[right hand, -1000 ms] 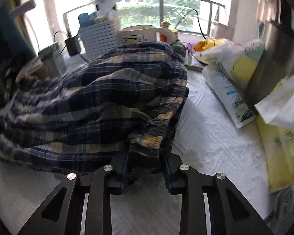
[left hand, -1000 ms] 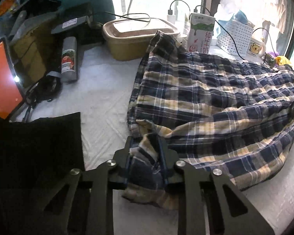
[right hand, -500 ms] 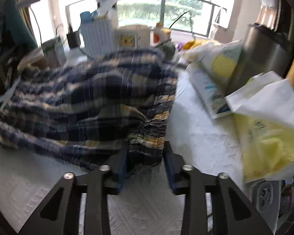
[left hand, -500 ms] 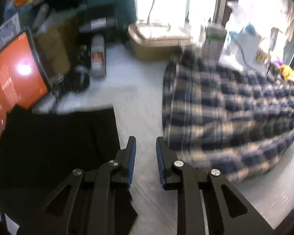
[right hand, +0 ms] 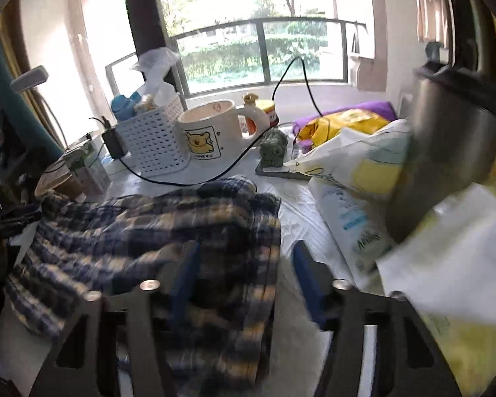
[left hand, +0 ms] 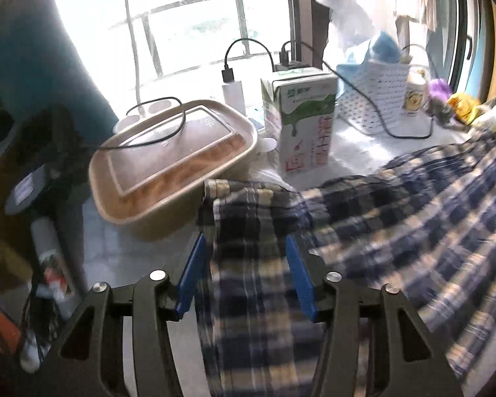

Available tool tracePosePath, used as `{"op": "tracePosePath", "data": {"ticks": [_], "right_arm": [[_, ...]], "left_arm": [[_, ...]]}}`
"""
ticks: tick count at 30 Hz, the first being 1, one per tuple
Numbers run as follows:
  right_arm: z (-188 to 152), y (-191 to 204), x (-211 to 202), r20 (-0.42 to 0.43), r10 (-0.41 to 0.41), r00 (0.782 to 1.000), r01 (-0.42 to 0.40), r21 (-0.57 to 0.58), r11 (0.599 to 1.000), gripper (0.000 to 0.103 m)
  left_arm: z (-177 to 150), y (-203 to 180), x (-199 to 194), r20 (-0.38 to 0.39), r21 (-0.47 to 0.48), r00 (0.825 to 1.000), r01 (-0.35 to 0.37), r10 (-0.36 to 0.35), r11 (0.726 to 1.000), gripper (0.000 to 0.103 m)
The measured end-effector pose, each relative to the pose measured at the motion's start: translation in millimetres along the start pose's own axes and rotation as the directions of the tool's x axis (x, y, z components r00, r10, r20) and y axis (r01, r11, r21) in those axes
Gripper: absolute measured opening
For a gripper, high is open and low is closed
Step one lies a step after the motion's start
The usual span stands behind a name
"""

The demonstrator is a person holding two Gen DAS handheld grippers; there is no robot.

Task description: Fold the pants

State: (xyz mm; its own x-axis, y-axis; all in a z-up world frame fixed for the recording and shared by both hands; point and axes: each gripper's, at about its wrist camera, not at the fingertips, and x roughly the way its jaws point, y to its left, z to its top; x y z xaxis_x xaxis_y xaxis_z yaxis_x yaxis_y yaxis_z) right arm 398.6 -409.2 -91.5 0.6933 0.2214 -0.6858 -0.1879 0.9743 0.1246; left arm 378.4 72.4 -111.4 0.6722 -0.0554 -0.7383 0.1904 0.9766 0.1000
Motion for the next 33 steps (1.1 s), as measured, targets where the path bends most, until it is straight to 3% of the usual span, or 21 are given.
{"op": "tracePosePath", "data": {"ticks": [1,2,6,9,14,18,20,23,28,33], "right_arm": [[4.4,-1.1,6.0,-0.002,0.012,1.000,-0.012,0.000,1.000,0.054],[9.3,-0.7,12.4,-0.006,0.024,1.000,-0.024,-0.005,1.000,0.054],[21.2,4.8,38.6,-0.060,-0.004,0.998,0.000,-0.070,0.998,0.045],[25.5,9.4,56.7,-0.088,-0.056,0.995,0.046,-0.112,0.993,0.040],[29.1,14.2,78.9,-0.111,-0.115,0.987,0.098,-0.149,0.984,0.040],[30.3,10.9,81.5,-0.109,-0.144,0.984,0.130,-0.126,0.983,0.040],[31.8,10.9,73.1,-0.089,-0.152,0.984,0.141,-0.112,0.984,0.047],[32.9,13.4,51.6,-0.046,-0.153,0.987,0.148,-0.099,0.984,0.051],[27.2,20.4,18.3,-0.004,-0.129,0.992,0.128,-0.075,0.989,0.052],[3.3,25.9,2.3,-0.024,-0.083,0.996,0.082,-0.036,0.996,0.055]], "left_arm": [[2.1,-0.5,5.6,-0.004,0.012,1.000,-0.010,0.010,1.000,0.012],[3.7,-0.1,11.6,-0.020,0.020,0.999,-0.025,0.025,0.999,0.003],[6.0,5.6,23.0,-0.039,0.016,0.996,-0.082,0.082,0.997,0.002],[7.6,10.4,18.2,0.002,-0.006,0.988,-0.155,0.155,0.988,0.002],[7.8,23.1,13.4,0.030,-0.055,0.975,-0.220,0.222,0.974,0.000],[5.0,33.1,13.1,0.014,-0.107,0.983,-0.183,0.185,0.977,0.000],[4.6,30.6,4.2,0.022,-0.112,0.982,-0.185,0.188,0.976,0.000],[2.4,20.0,-15.2,0.059,-0.100,0.989,-0.127,0.133,0.987,0.001],[-5.1,-10.4,-36.2,0.094,-0.032,0.995,0.015,-0.012,0.999,0.031],[-17.7,-45.2,-38.4,0.063,0.023,0.987,0.149,-0.150,0.989,0.032]]}}
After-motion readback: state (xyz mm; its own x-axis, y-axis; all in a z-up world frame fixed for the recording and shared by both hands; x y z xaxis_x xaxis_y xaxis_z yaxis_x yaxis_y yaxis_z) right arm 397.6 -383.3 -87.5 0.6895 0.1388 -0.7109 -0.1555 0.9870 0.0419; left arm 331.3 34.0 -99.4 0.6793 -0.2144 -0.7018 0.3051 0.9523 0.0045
